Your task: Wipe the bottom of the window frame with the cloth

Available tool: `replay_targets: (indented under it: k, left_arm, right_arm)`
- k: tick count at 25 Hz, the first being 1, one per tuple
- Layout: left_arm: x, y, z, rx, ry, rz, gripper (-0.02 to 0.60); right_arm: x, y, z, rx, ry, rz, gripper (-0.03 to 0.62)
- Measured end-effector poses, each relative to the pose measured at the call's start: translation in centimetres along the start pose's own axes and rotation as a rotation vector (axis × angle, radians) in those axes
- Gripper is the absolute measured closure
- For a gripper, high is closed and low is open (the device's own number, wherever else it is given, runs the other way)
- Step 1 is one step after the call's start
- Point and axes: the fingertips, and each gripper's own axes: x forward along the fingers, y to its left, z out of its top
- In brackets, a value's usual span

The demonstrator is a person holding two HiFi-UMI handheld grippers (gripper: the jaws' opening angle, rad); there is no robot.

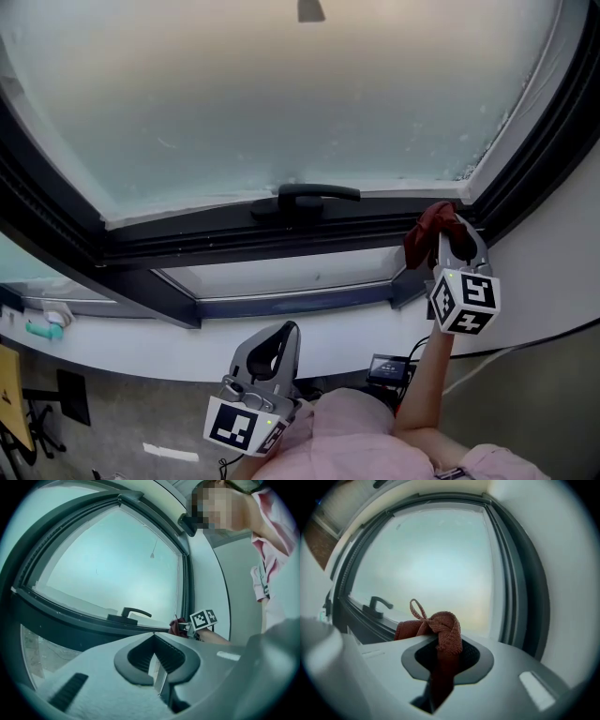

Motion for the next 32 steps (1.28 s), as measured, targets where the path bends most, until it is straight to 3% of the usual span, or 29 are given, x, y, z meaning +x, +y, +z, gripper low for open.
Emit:
replay_targets:
  k: [3,6,11,17,21,27,32]
  left_arm:
    - [-0.2,-0.4,-0.2,-0.018,0.012,-0.051,0.581]
    - [-1.6,0.3,0.2,-0.026,0.022,-0.057,0.581]
    - [-5.4,3.5,1.6,-0.021,0.019,0.005,0.581]
    - [-9.5,6.0,2.4,-0.024,-0.002,0.041,0.581]
    - [-11.7,7.8,3.0,-0.020,-0.026,0.071,0.581]
    - [-14.7,10.6,2.7,-0.035,-0.028,0.117,0.581]
    - [-15.7,12.0,2.9,-0.055,-0.048,0.117,0.581]
  right_arm:
    - [-0.9,6.0,1.5,-0.043,-0.046,0.124,0.537]
    - [-1.3,11.1,2.2,-0.061,-0.049,0.222,0.537]
    - [-1.2,17.3,2.4,-0.081,-0.017,0.300,0.536]
    - [-1.0,24.0,1.6,-0.186,0.033,0.368,0.535]
    - [0.0,25.4,1.1,-0.261,0.061,0.320,0.534]
    - [0.2,25.3,0.9,-0.211,0.041,0.250,0.537]
    - [0.3,25.6,1.1,-0.242,0.065,0.200,0.543]
